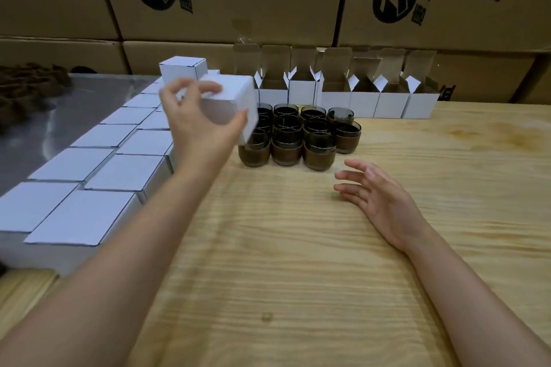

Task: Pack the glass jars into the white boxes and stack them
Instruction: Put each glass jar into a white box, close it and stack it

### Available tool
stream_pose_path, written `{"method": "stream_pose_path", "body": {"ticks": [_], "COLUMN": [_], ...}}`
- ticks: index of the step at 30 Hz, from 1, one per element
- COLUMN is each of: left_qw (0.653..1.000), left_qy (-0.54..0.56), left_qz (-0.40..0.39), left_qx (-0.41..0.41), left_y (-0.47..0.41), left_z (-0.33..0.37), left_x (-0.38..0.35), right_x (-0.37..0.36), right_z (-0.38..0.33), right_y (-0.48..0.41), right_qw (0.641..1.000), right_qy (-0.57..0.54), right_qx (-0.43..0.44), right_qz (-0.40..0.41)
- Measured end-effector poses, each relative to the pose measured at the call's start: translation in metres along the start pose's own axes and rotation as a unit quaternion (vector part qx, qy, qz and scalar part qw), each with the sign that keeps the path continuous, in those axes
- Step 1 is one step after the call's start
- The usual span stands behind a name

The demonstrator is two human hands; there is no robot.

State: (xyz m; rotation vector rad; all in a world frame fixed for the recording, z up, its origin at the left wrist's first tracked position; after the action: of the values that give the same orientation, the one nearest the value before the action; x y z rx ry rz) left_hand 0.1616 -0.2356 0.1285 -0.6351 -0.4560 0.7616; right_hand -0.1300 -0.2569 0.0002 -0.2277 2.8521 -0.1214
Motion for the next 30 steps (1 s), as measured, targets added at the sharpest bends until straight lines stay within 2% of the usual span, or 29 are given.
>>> {"method": "stream_pose_path", "body": {"ticks": [5, 12, 26, 28, 30], "left_qw": [0.998, 0.993, 0.989, 0.985, 0.977], "left_qy": [-0.043, -0.106, -0.123, -0.148, -0.210], "left_qz": [0.037, 0.024, -0.016, -0.026, -0.013], "left_qx": [0.032, 0.039, 0.082, 0.086, 0.041], "left_y": [-0.072, -0.129, -0.127, -0.123, -0.117], "left_z": [-0.040, -0.095, -0.134, -0.130, -0.110], "left_x": [0.005, -0.004, -0.032, -0.033, -0.029], "right_x": [0.000, 0.006, 0.008, 0.008, 0.007], "right_z": [0.002, 0.007, 0.009, 0.009, 0.008], "right_y": [-0.001, -0.004, -0.004, -0.004, -0.004], "right_qw": [1.000, 1.000, 1.000, 1.000, 1.000], "right_qy": [0.001, 0.002, -0.012, -0.012, -0.012], "right_qx": [0.005, -0.004, -0.006, -0.007, -0.006], "right_qz": [-0.007, -0.003, 0.005, 0.007, 0.007]}}
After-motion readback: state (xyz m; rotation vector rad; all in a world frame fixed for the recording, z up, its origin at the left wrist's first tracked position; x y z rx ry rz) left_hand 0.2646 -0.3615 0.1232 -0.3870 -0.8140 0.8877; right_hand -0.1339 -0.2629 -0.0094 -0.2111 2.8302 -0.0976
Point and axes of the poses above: each hand's wrist, its own y-axis away from the middle knuckle, its own x-axis out of the back of the hand, z = x × y, the point moved 10 cm from there along -y, towards the middle knuckle, and after that the axes turned 5 degrees about z, right-handed, at the moved point
